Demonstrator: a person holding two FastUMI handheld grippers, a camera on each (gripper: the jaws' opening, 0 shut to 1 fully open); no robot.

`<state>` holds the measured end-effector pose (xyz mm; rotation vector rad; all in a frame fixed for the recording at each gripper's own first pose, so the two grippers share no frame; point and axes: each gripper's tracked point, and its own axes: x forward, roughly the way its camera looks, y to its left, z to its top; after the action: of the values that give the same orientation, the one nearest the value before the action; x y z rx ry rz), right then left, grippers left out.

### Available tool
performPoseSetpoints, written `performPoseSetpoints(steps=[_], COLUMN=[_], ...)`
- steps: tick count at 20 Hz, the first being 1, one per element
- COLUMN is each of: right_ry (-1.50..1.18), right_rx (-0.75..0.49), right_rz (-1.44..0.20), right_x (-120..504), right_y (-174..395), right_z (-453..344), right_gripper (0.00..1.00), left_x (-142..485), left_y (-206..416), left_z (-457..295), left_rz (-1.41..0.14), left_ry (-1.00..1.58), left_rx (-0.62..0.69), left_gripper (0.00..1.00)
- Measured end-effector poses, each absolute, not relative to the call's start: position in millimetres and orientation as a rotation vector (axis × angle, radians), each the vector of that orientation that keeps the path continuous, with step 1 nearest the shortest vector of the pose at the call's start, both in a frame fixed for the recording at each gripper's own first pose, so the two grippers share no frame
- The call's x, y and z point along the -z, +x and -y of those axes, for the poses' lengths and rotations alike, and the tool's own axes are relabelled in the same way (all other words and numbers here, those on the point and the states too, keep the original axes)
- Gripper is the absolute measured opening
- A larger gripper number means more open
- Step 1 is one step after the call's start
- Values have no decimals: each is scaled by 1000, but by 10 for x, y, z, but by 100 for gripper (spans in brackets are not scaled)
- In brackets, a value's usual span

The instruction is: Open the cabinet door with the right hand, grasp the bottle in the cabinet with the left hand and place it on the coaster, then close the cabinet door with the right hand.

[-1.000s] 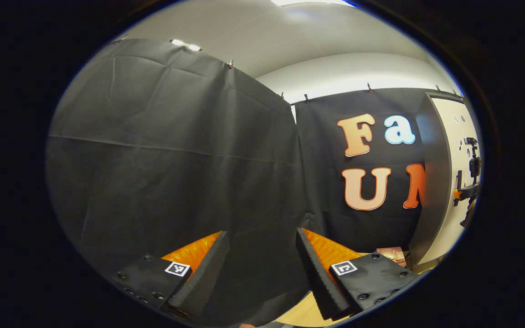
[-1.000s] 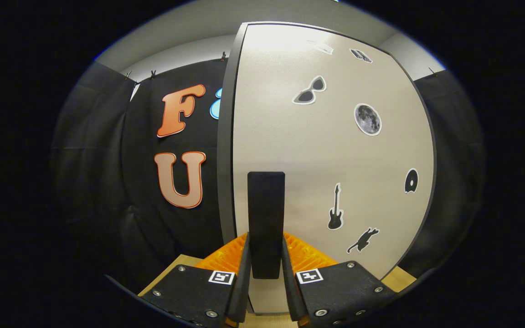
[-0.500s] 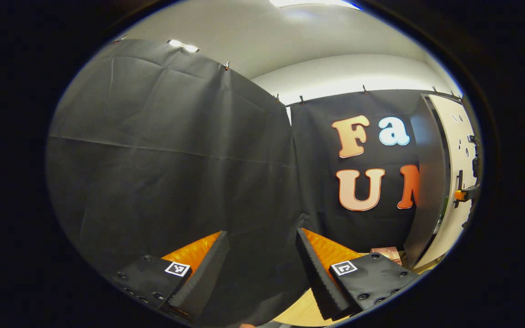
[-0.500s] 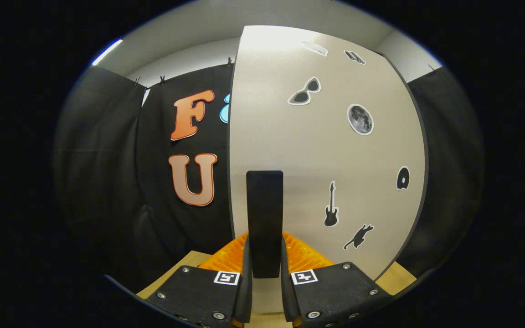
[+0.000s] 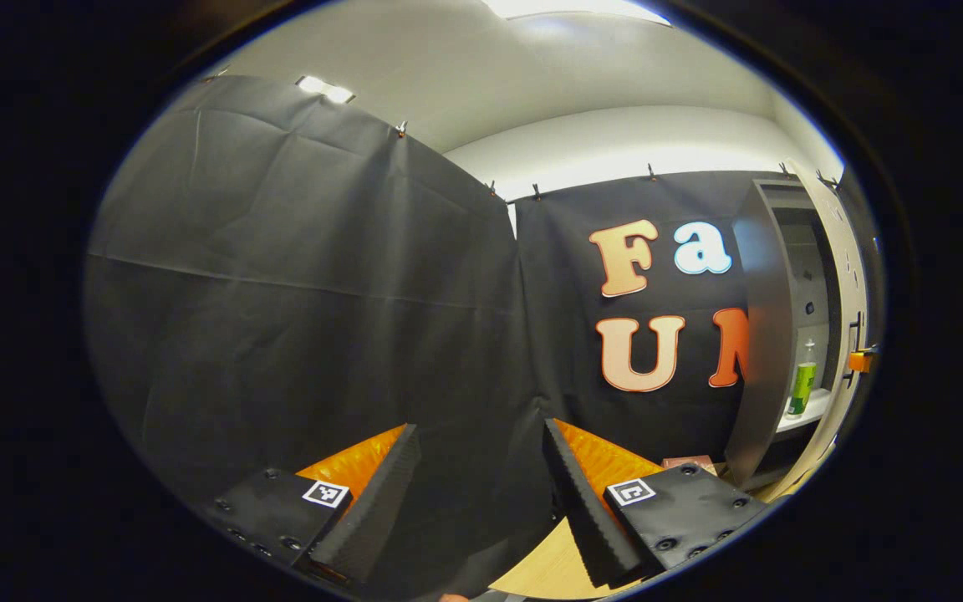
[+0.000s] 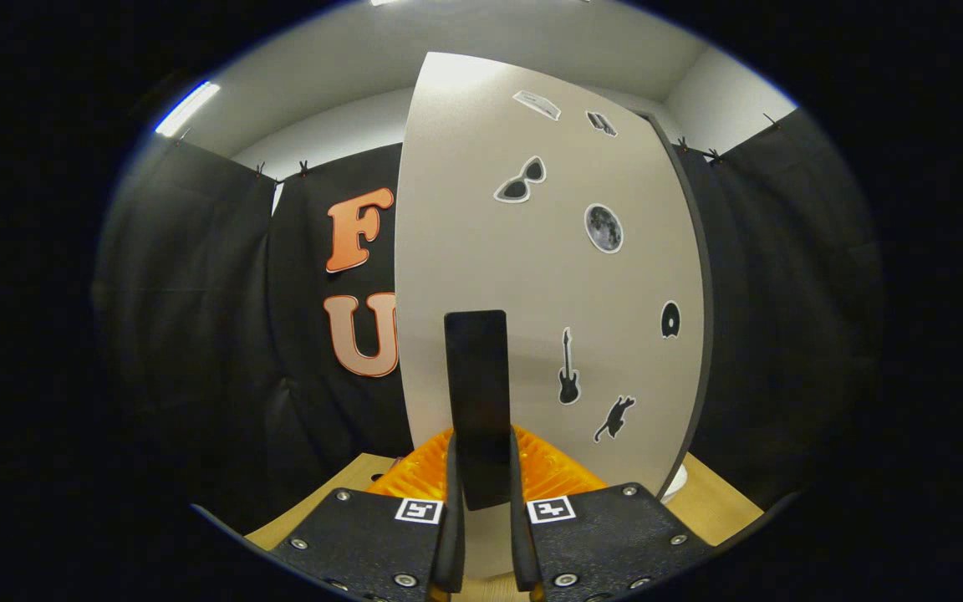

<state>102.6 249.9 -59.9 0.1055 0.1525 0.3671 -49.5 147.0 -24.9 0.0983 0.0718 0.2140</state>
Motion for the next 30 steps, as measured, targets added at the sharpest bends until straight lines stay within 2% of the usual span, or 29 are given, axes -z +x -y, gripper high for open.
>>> performPoseSetpoints(steps=[8,9,11,12,18,19,20,21,28,29,30], right_ry=[98,94,86,79,72,72,73,69,61,56,52], right_rx=[-320,-311,-289,-279,-207,-192,-176,-163,-100,-96,-94], right_rz=[-154,-155,-154,-155,-153,-153,-152,-152,-148,-146,-144], right_x=[552,553,526,542,515,516,514,508,516,514,517], right_y=[599,542,450,455,295,275,244,235,206,212,221], right_z=[-1804,-1696,-1523,-1453,-1002,-910,-810,-730,-144,-82,-16], right_gripper=[22,22,22,15,7,3,7,4,4,4,4], left_x=[190,193,200,207,227,244,261,280,373,385,393], left_y=[-388,-368,-326,-315,-204,-192,-178,-161,-92,-100,-101], left_z=[-1100,-1049,-913,-846,-391,-297,-211,-140,383,475,573], left_rz=[-56,-55,-55,-54,-54,-55,-58,-61,-86,-89,-91], left_ry=[83,81,72,68,63,60,57,54,46,45,44], left_rx=[-132,-122,-96,-83,8,25,40,54,121,131,141], left_gripper=[93,96,94,96,94,94,94,94,97,94,96])
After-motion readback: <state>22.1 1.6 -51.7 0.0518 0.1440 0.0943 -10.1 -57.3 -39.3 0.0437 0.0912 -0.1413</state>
